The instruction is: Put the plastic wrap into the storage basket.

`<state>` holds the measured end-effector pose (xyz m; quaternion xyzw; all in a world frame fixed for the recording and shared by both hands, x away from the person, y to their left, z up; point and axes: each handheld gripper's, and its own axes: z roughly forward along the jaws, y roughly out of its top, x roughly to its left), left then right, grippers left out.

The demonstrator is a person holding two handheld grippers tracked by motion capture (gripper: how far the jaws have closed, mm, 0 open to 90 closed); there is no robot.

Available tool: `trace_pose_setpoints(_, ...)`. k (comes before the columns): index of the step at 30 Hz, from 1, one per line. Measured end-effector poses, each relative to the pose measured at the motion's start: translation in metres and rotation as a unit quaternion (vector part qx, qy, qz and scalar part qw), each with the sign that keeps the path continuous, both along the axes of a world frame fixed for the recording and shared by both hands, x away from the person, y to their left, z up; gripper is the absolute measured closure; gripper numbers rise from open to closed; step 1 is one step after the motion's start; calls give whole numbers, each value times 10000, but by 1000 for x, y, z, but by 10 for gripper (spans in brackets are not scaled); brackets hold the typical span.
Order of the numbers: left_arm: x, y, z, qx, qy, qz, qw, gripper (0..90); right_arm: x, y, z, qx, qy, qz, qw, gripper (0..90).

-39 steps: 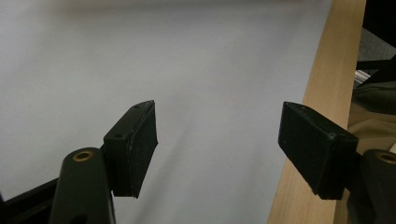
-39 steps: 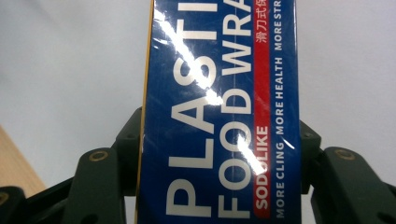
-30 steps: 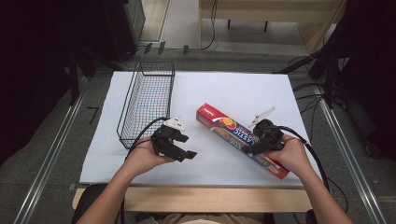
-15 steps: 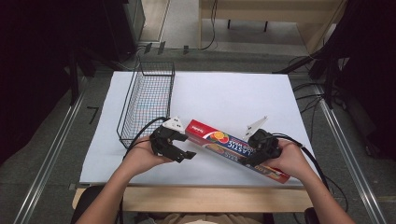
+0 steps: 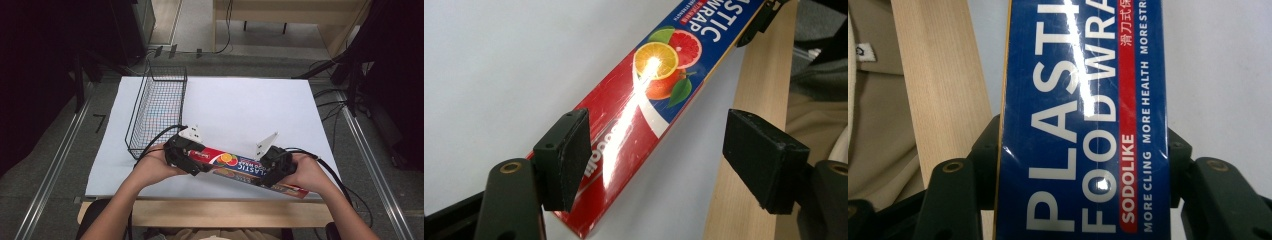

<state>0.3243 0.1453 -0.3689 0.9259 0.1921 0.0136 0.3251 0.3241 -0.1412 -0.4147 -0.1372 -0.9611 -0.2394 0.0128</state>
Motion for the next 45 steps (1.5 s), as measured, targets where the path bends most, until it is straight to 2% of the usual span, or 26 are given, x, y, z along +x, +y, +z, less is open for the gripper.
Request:
trace_pose_setpoints(4, 0, -9, 0, 23, -10, -172, 9998, 261, -2, 3, 0, 18, 101, 174, 9998, 418)
trace_pose_setpoints(7, 2, -21, 3, 106, -58, -366, 9993, 253, -6, 8, 0, -38, 63, 335, 9994, 417)
trace_pose_setpoints(10, 1, -32, 3, 134, -15, -594, 9981, 250, -7, 11, 2, -12, 24, 441, 9990, 417)
trace_pose_setpoints(16, -7, -44, -4, 395, -48, -836, 9957, 241, -10, 18, 7, -46, 24, 604, 9982, 416)
trace_pose_setpoints(18, -7, -46, -6, 523, -20, -863, 9949, 237, -7, 22, 8, -64, 291, 623, 9976, 416)
trace_pose_setpoints(19, -7, -47, -7, 597, 5, -863, 9945, 237, -7, 23, 9, -91, 285, 630, 9976, 416)
trace_pose_setpoints(22, -9, -49, -11, 687, 5, -958, 9930, 224, -11, 28, 12, -65, 94, 717, 9974, 416)
trace_pose_setpoints(25, -11, -51, -13, 760, -31, -1023, 9918, 226, -12, 31, 15, -33, 29, 751, 9972, 416)
trace_pose_setpoints(27, -12, -52, -14, 781, -43, -1065, 9912, 234, -12, 33, 17, -1, -158, 808, 9966, 416)
trace_pose_setpoints(31, -14, -54, -15, 761, -65, -1212, 9897, 301, -15, 35, 22, 72, -325, 891, 9955, 416)
trace_pose_setpoints(32, -14, -54, -15, 758, -55, -1236, 9894, 307, -16, 36, 23, 26, -249, 873, 9959, 416)
trace_pose_setpoints(35, -14, -56, -17, 874, 61, -1218, 9887, 312, -18, 38, 25, 21, -436, 928, 9947, 417)
trace_pose_setpoints(36, -15, -57, -18, 915, 17, -1245, 9880, 309, -20, 39, 26, -12, -428, 912, 9949, 417)
trace_pose_setpoints(37, -16, -58, -18, 984, -59, -1334, 9861, 316, -21, 41, 26, -47, -446, 914, 9948, 417)
trace_pose_setpoints(38, -17, -58, -19, 1009, -104, -1347, 9857, 325, -21, 42, 26, -69, -440, 959, 9944, 417)
trace_pose_setpoints(39, -18, -58, -20, 997, -108, -1340, 9859, 332, -20, 42, 26, -83, -425, 982, 9942, 417)
trace_pose_setpoints(42, -17, -58, -24, 972, 55, -1307, 9866, 349, -21, 43, 24, -110, -429, 1008, 9939, 417)
trace_pose_setpoints(44, -18, -58, -25, 1017, 4, -1306, 9862, 358, -22, 44, 23, -125, -426, 1046, 9935, 416)
trace_pose_setpoints(45, -18, -59, -25, 1029, 42, -1303, 9861, 363, -21, 44, 22, -127, -456, 1057, 9933, 416)
